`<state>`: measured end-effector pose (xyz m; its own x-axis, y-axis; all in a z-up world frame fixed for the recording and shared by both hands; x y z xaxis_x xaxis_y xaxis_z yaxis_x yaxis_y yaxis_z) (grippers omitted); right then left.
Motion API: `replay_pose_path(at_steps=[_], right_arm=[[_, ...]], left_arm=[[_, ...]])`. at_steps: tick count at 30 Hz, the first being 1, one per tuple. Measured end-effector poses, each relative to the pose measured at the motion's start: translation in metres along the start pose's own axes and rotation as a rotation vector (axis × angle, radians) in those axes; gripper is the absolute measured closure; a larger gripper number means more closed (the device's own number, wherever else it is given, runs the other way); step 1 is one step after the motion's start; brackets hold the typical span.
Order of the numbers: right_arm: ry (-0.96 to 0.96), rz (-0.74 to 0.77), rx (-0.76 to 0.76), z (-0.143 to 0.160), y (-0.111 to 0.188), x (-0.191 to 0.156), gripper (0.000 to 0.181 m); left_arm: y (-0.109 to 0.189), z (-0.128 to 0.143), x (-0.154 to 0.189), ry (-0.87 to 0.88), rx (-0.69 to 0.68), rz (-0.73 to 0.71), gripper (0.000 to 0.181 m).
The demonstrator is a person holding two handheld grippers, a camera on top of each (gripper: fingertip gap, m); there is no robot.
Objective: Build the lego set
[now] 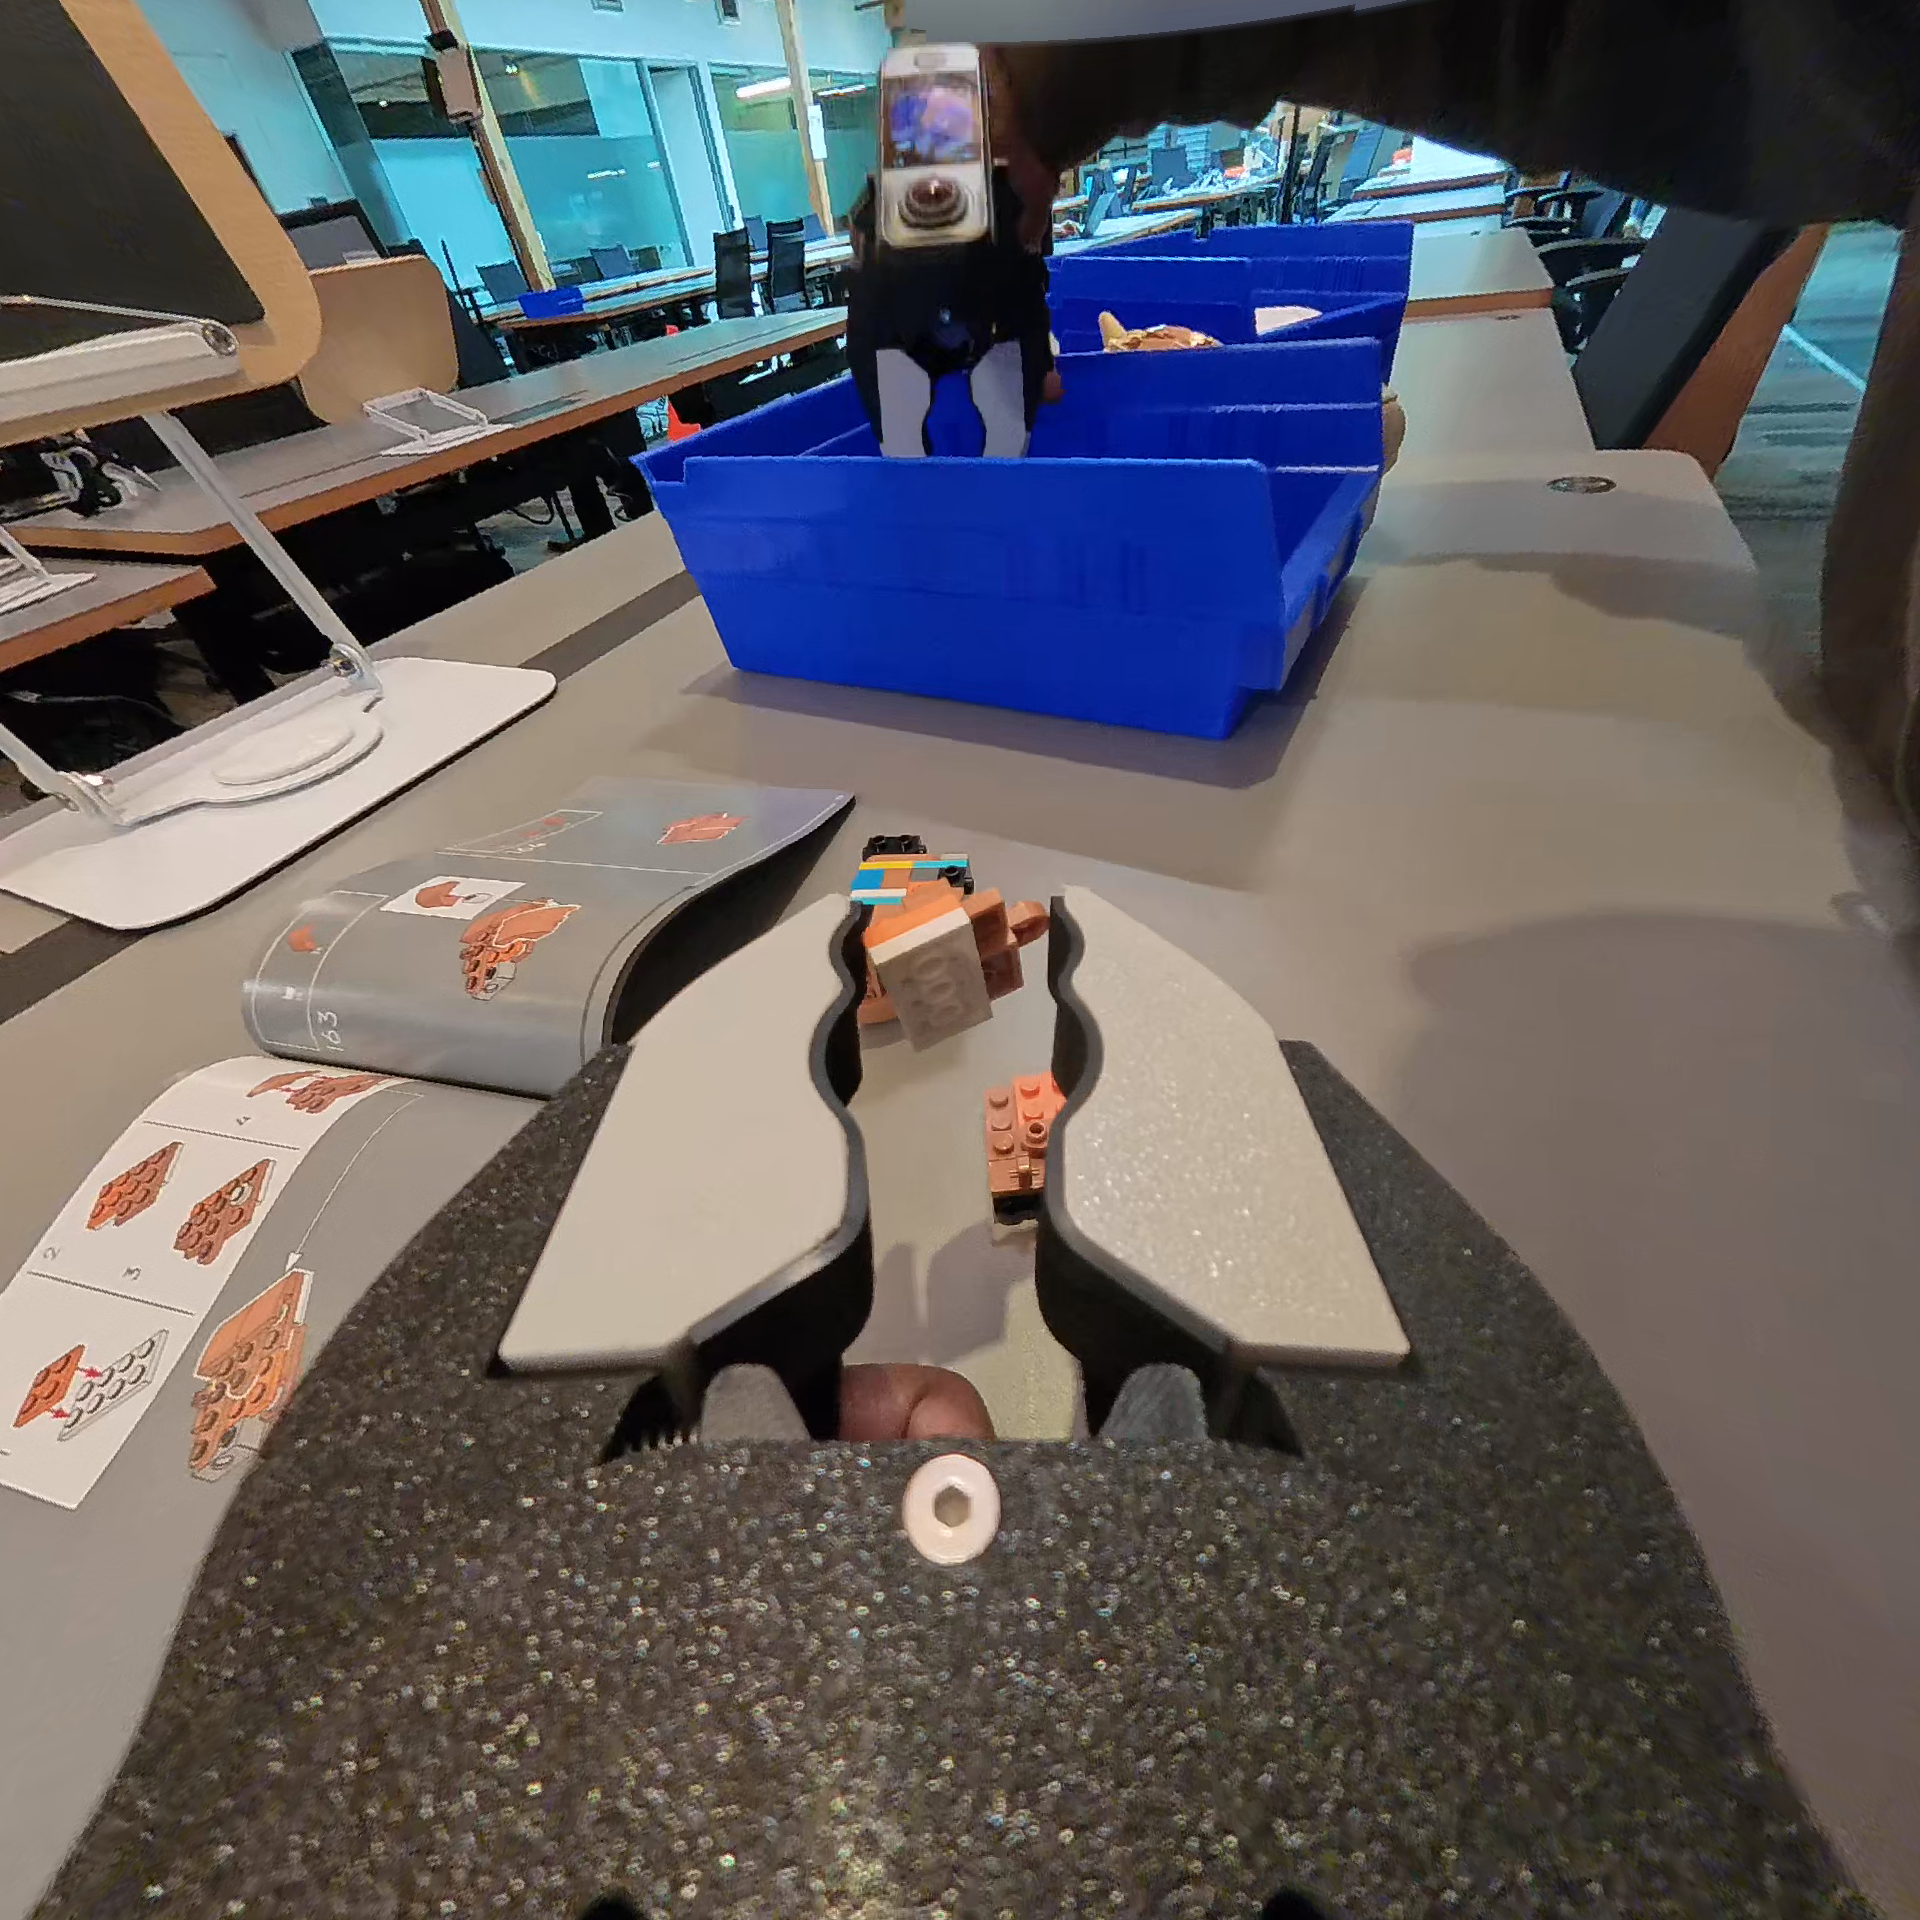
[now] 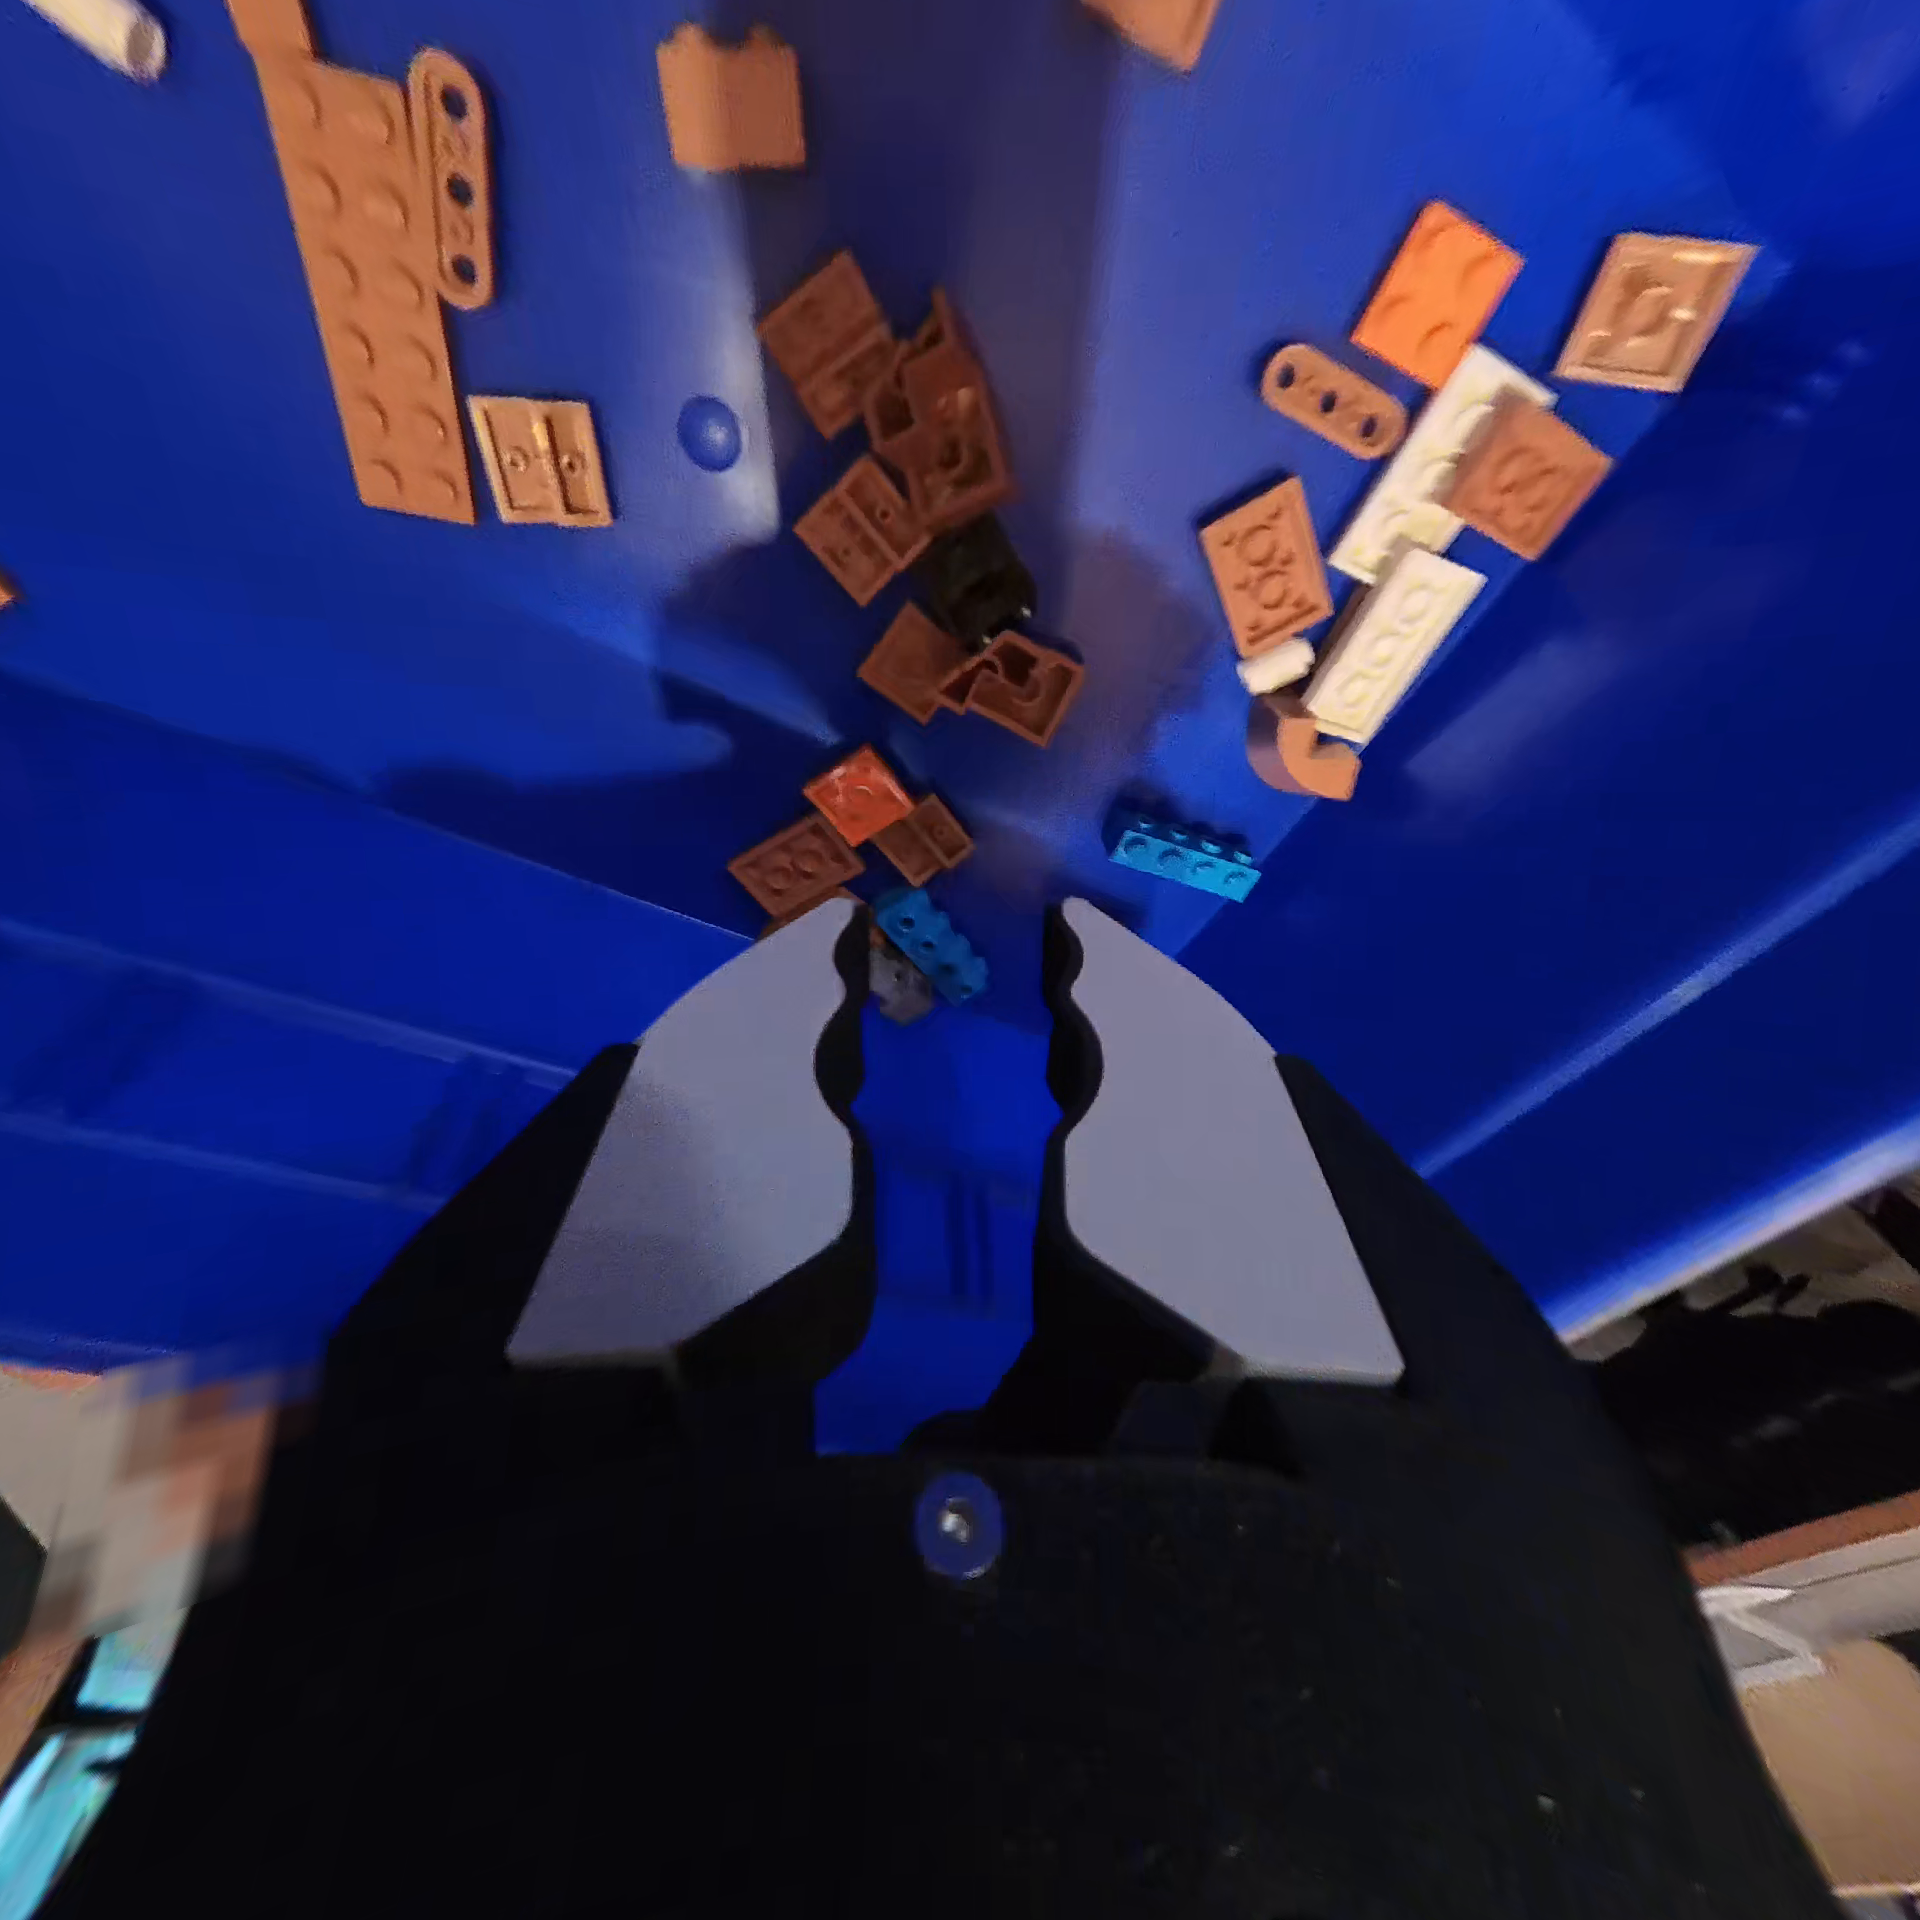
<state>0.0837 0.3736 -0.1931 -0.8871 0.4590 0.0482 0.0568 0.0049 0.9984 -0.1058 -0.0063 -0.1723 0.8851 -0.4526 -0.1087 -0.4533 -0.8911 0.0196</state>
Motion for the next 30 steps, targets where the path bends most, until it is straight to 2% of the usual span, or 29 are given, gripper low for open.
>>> replay_pose_path(at_steps=[3,4,7,22,25,30], right_arm=[[0.044,-0.049,-0.037,0.001,-0.014,-0.005,0.149],[0.056,-0.058,-0.051,0.001,-0.018,-0.005,0.149],[0.083,-0.068,-0.091,0.002,-0.026,-0.004,0.150],[0.065,-0.037,-0.115,0.001,-0.023,0.007,0.151],[0.069,-0.061,-0.108,0.000,-0.027,0.004,0.155],[0.063,-0.074,-0.130,0.006,-0.030,-0.001,0.151]], left_arm=[[0.000,0.000,0.000,0.008,0.000,0.003,0.149],[0.000,0.000,-0.001,0.008,0.006,-0.003,0.161],[0.001,-0.001,-0.002,0.018,0.016,-0.006,0.162],[0.001,0.000,-0.002,0.016,0.009,-0.006,0.162],[0.001,-0.001,-0.002,0.018,0.013,-0.007,0.162],[0.001,0.000,-0.002,0.020,0.008,-0.005,0.162]])
Point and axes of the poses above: each gripper's, where its closed fingertips meet, y back along the fingers, z out of its underside, x = y × z across the jaws, the point moved 4 cm from there along y, back along the fingers, and after that the axes turned 9 degrees about x, right-handed, at the moved point
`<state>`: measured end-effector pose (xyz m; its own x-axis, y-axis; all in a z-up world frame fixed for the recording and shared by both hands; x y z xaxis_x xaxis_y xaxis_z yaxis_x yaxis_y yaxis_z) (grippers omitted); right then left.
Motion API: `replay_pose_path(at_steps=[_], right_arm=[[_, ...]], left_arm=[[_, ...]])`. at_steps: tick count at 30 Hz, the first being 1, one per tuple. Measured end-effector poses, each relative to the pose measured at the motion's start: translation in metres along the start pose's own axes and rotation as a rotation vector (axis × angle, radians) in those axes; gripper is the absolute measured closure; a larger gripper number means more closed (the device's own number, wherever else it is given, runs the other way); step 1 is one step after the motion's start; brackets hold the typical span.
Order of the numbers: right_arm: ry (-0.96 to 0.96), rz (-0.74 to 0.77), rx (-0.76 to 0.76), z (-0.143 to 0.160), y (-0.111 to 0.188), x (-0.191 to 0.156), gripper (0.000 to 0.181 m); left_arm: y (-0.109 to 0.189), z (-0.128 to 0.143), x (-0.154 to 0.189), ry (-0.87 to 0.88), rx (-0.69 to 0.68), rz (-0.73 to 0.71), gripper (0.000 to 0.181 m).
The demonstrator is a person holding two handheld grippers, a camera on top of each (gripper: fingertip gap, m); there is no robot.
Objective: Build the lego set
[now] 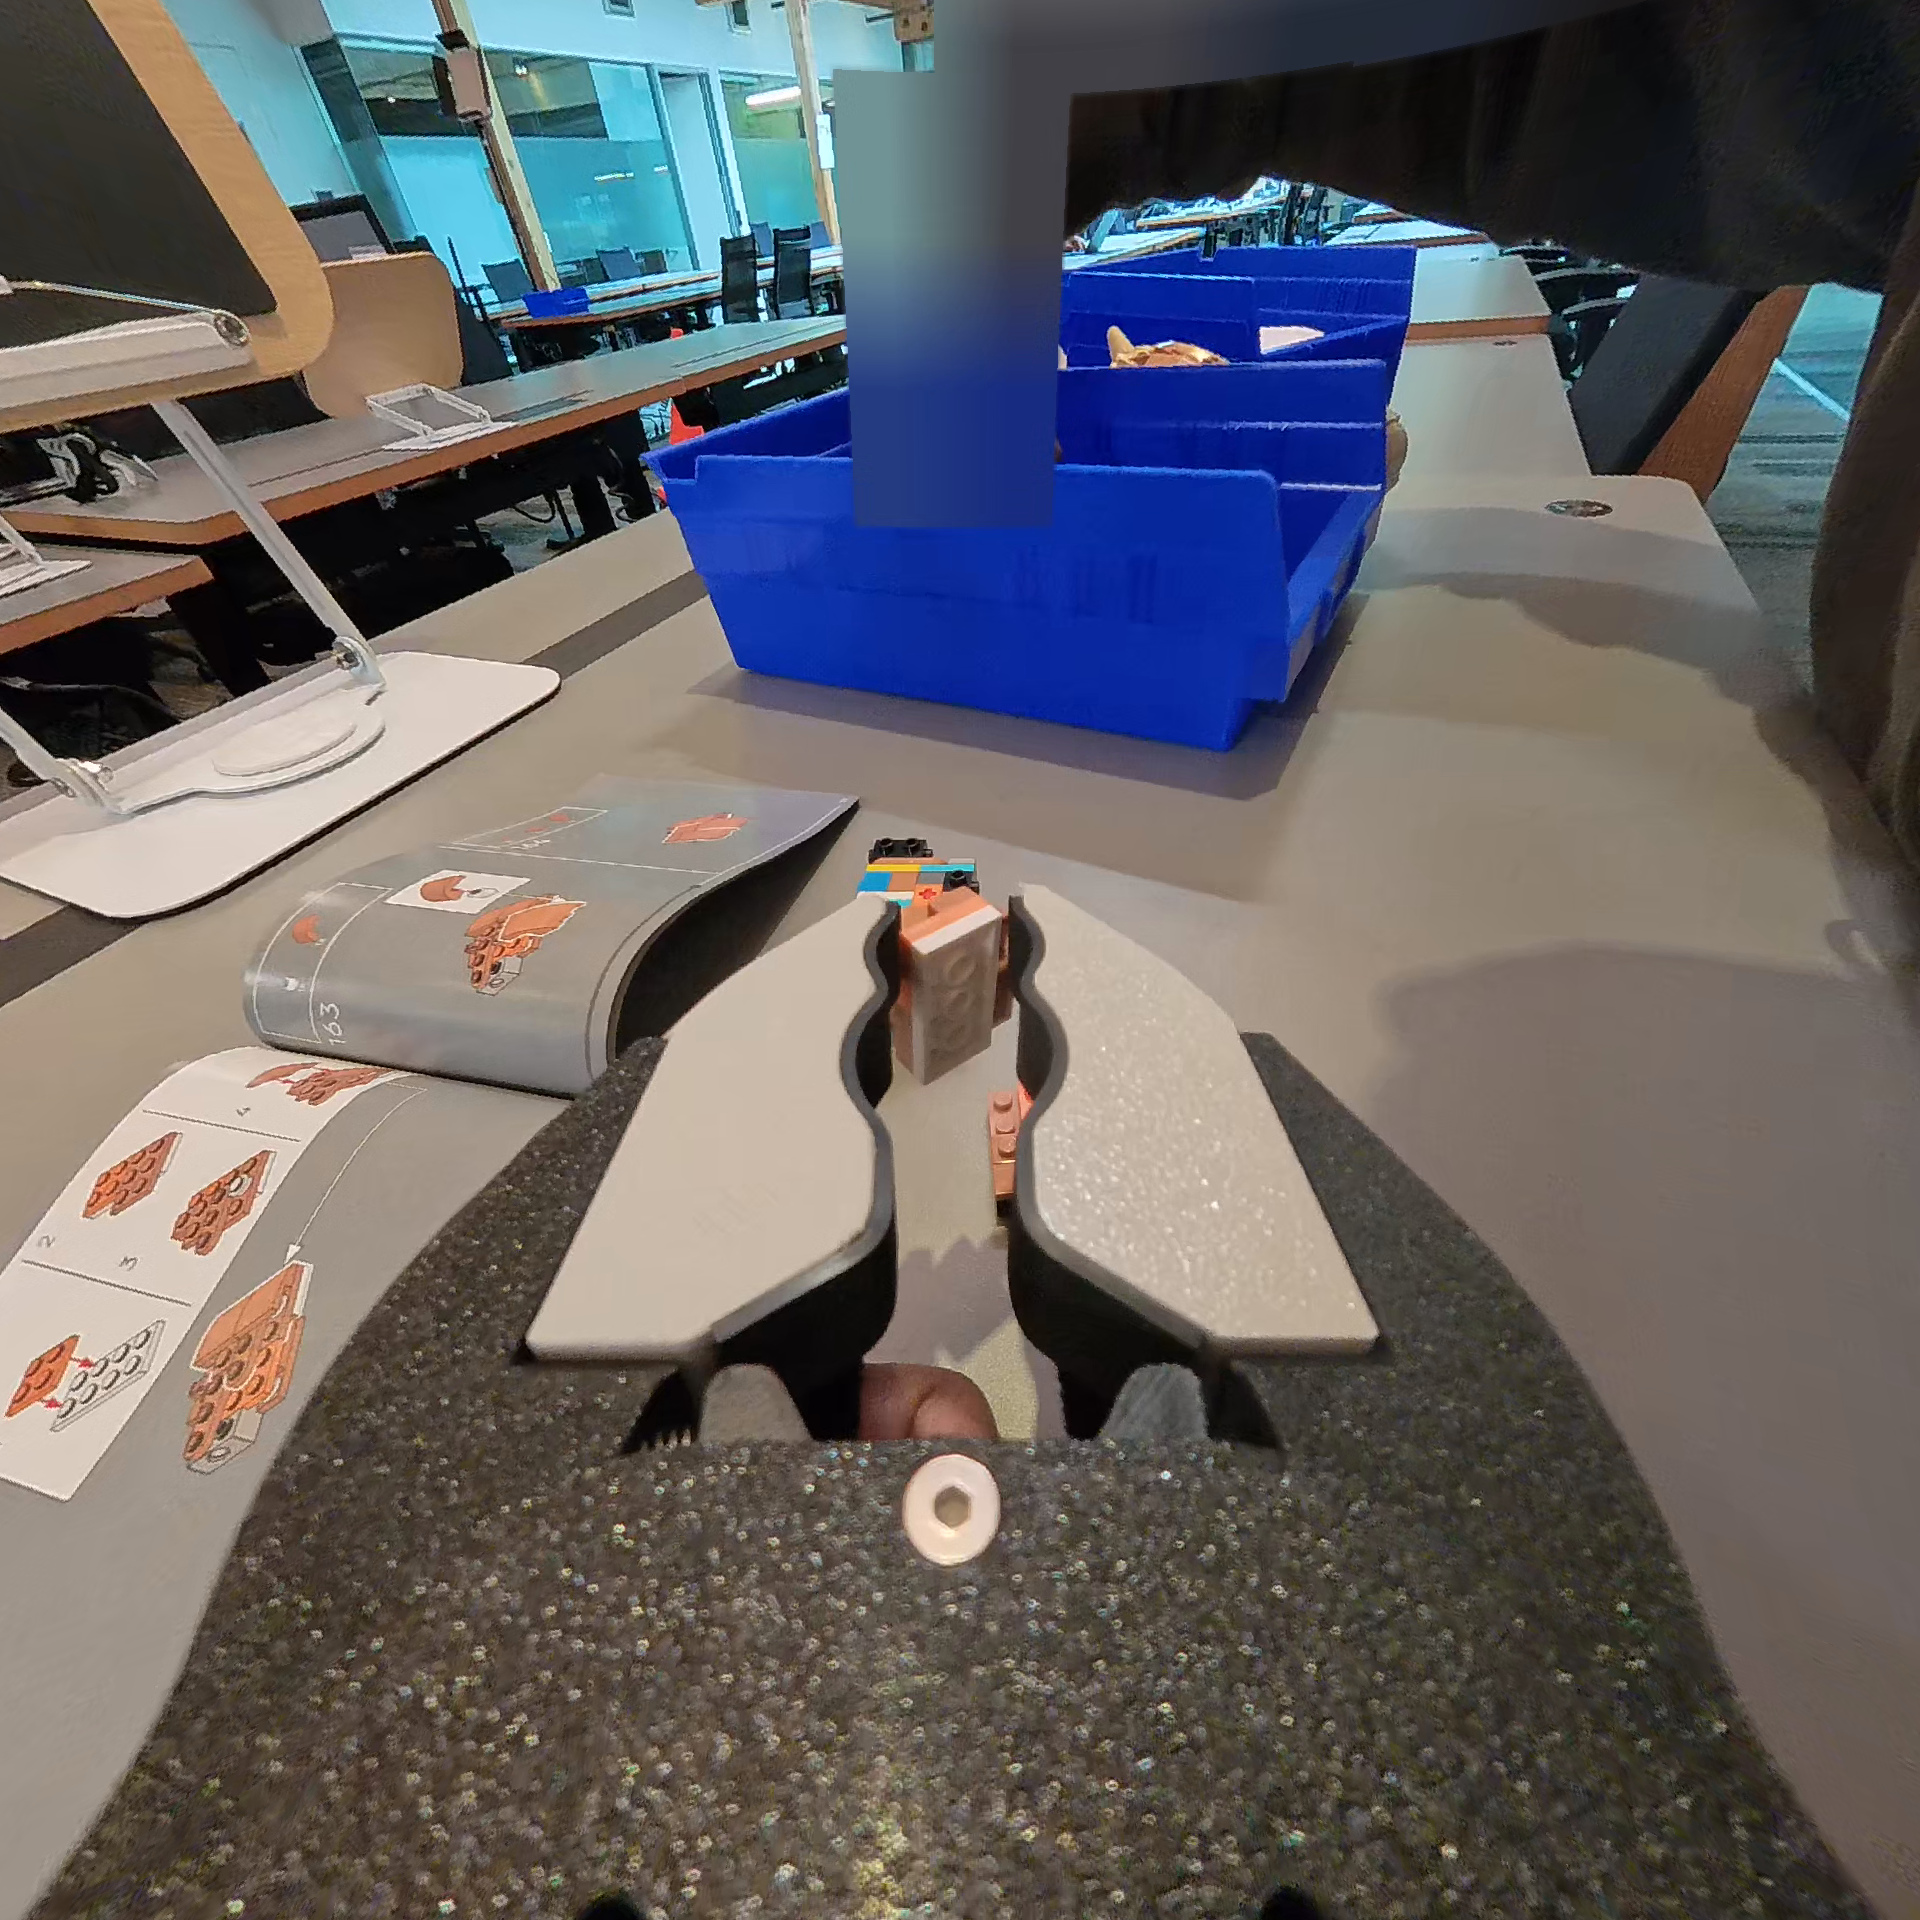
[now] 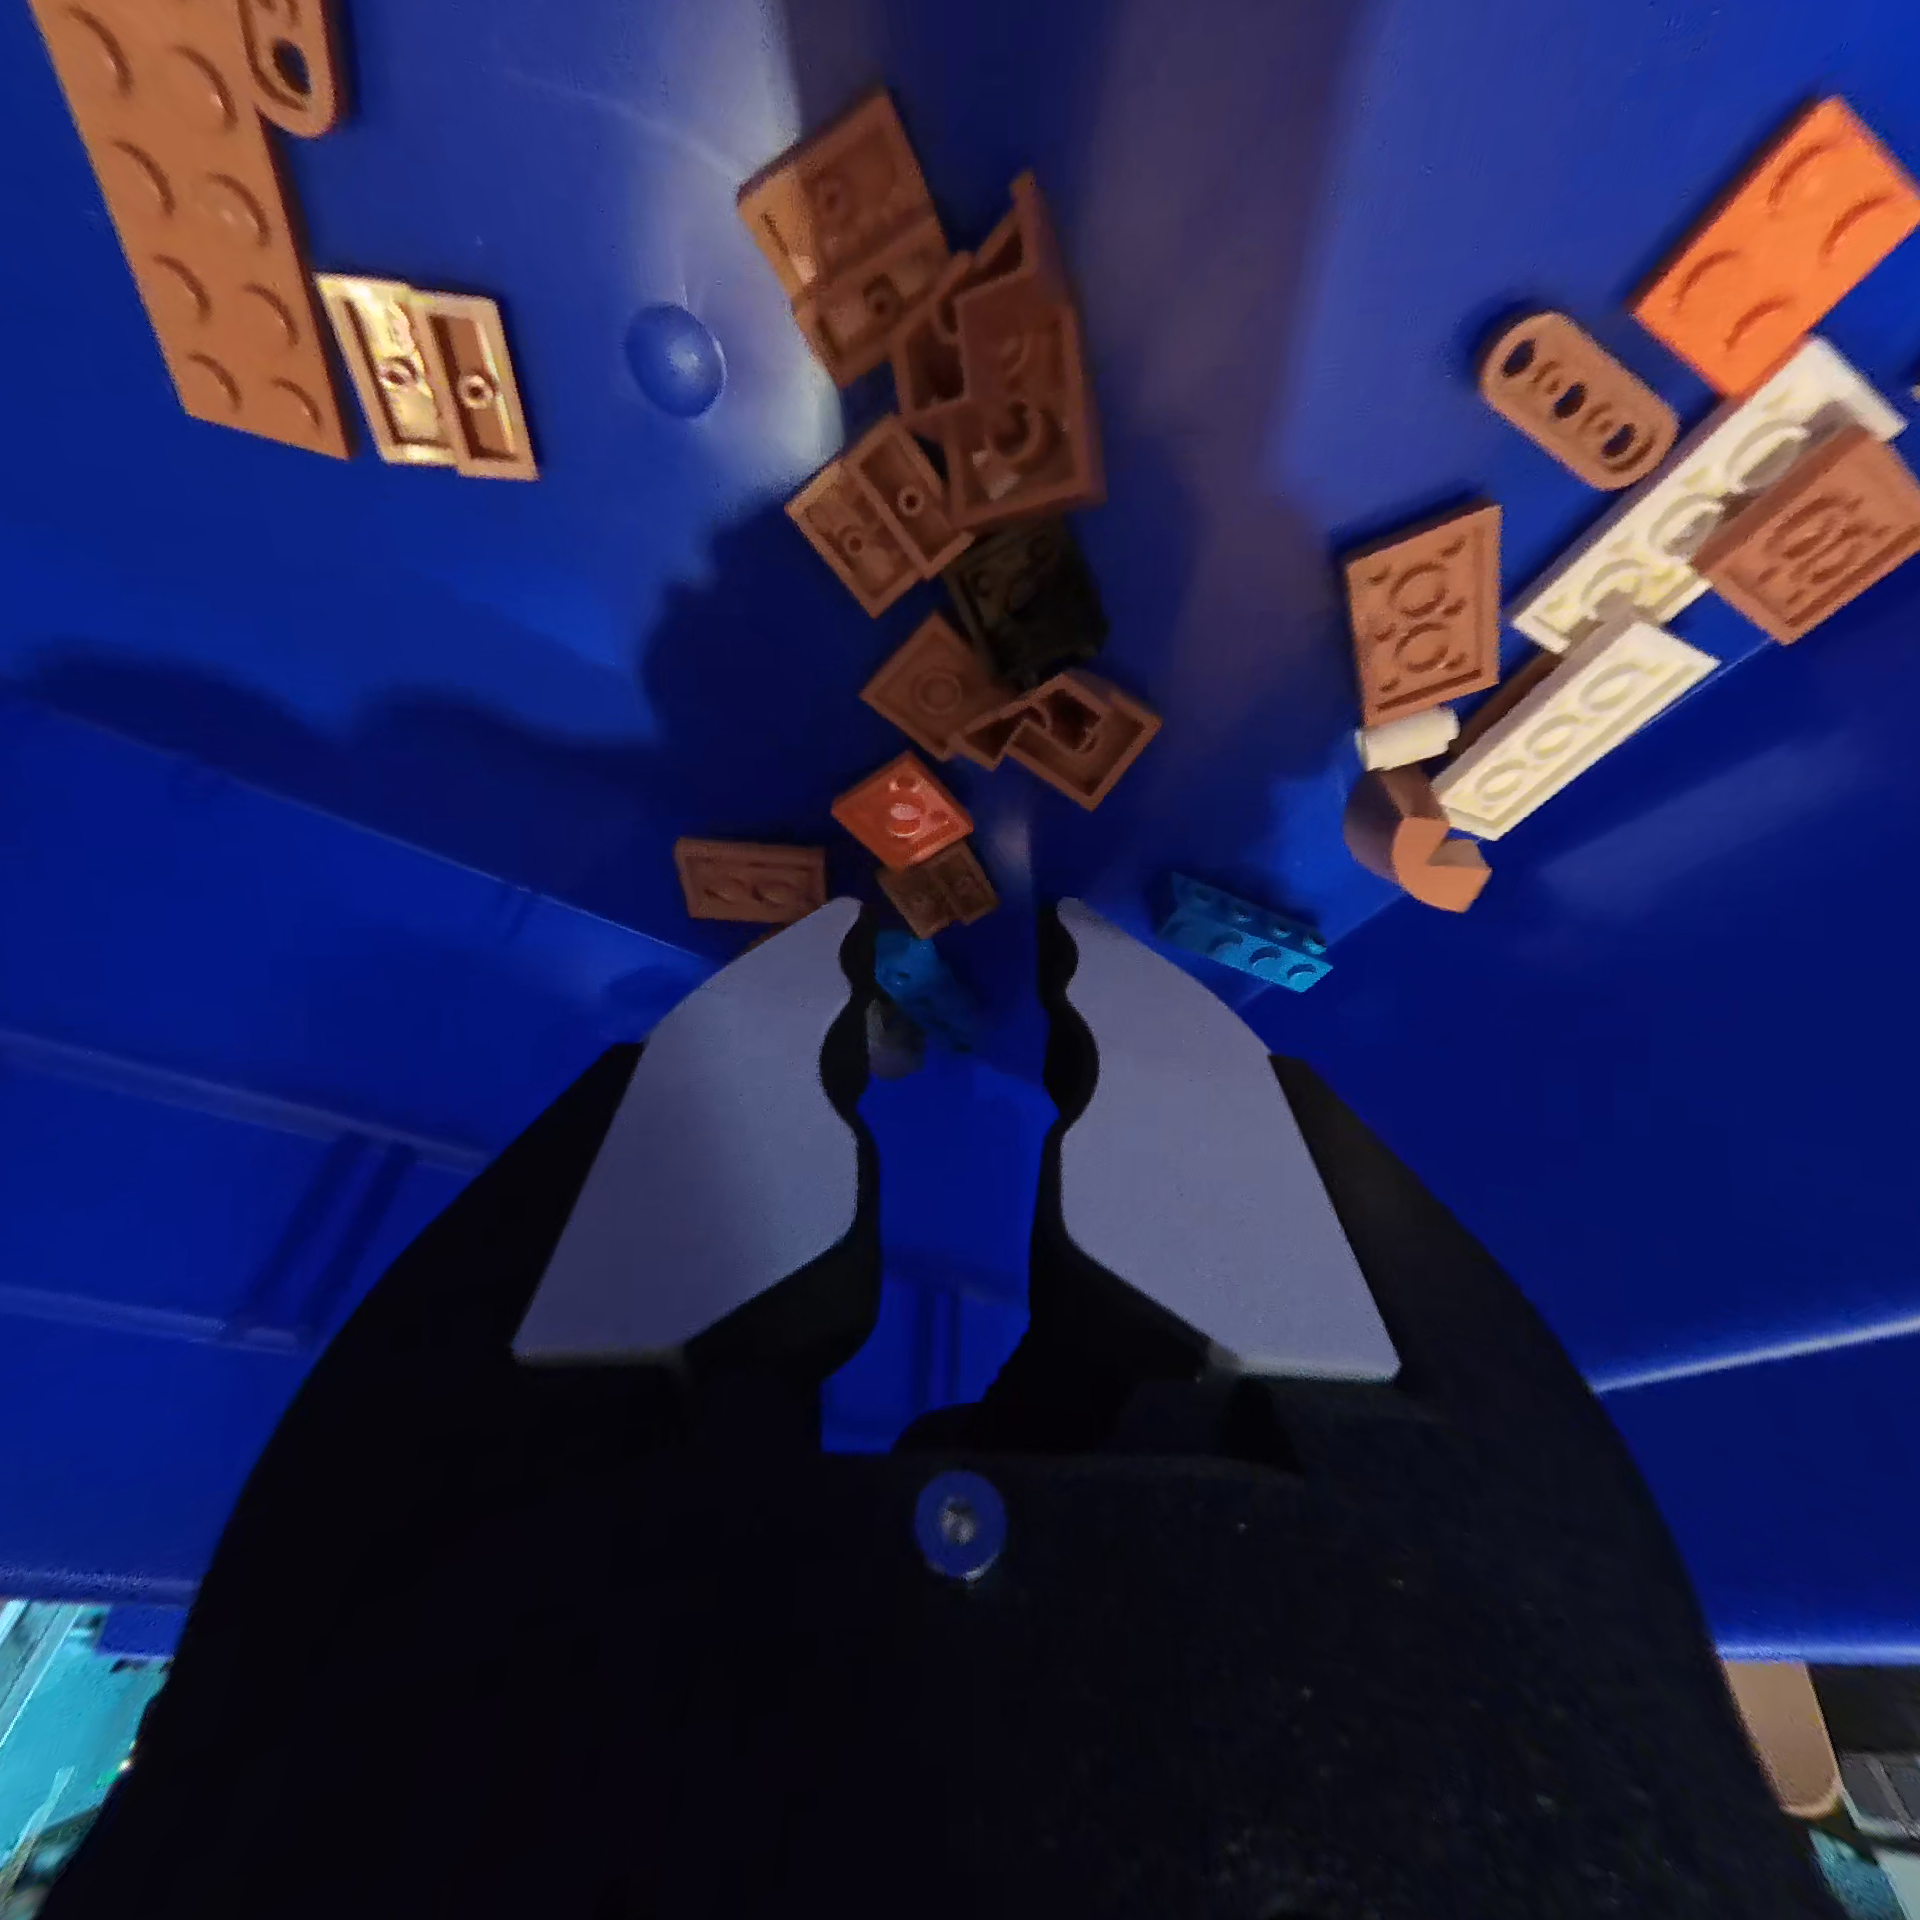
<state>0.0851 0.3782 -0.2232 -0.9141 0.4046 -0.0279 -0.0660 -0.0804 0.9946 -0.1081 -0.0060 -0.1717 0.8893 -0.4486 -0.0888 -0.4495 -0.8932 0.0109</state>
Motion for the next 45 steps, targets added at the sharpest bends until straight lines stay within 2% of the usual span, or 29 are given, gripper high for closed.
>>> replay_pose_path(at_steps=[15,18,21,27,32,36,40,45], right_arm=[[-0.040,0.015,-0.015,-0.004,0.001,-0.001,0.163],[-0.092,0.056,0.064,-0.014,0.013,-0.001,0.163],[-0.162,0.132,0.204,-0.030,0.042,-0.003,0.163],[-0.319,0.301,0.633,-0.091,0.123,-0.025,0.163],[-0.407,0.300,1.040,-0.166,0.169,-0.063,0.163],[-0.479,0.269,1.299,-0.227,0.180,-0.085,0.164],[-0.531,0.263,1.513,-0.281,0.183,-0.095,0.164],[-0.541,0.302,1.642,-0.328,0.171,-0.100,0.164]], left_arm=[[0.000,0.000,0.000,-0.003,-0.007,-0.008,0.162],[0.000,0.002,0.000,0.000,-0.023,-0.013,0.162],[0.000,0.004,0.002,0.007,-0.046,-0.020,0.163],[0.009,0.011,0.006,0.035,-0.136,-0.037,0.163],[0.026,0.009,0.013,0.056,-0.122,-0.042,0.163],[0.038,0.014,0.018,0.016,-0.173,-0.078,0.163],[0.040,0.023,0.027,-0.141,-0.264,-0.133,0.164],[0.035,0.041,0.043,-0.368,-0.432,-0.166,0.164]])
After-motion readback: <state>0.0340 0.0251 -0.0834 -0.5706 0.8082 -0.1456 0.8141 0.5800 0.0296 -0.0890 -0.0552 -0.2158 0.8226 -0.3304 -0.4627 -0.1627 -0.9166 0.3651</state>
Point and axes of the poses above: each gripper's, where its closed fingertips meet, y back along the fingers, z out of its underside, x = y × z across the jaws, the point moved 4 cm from there along y, back along the fingers, and after that the axes turned 9 degrees about x, right-handed, at the moved point
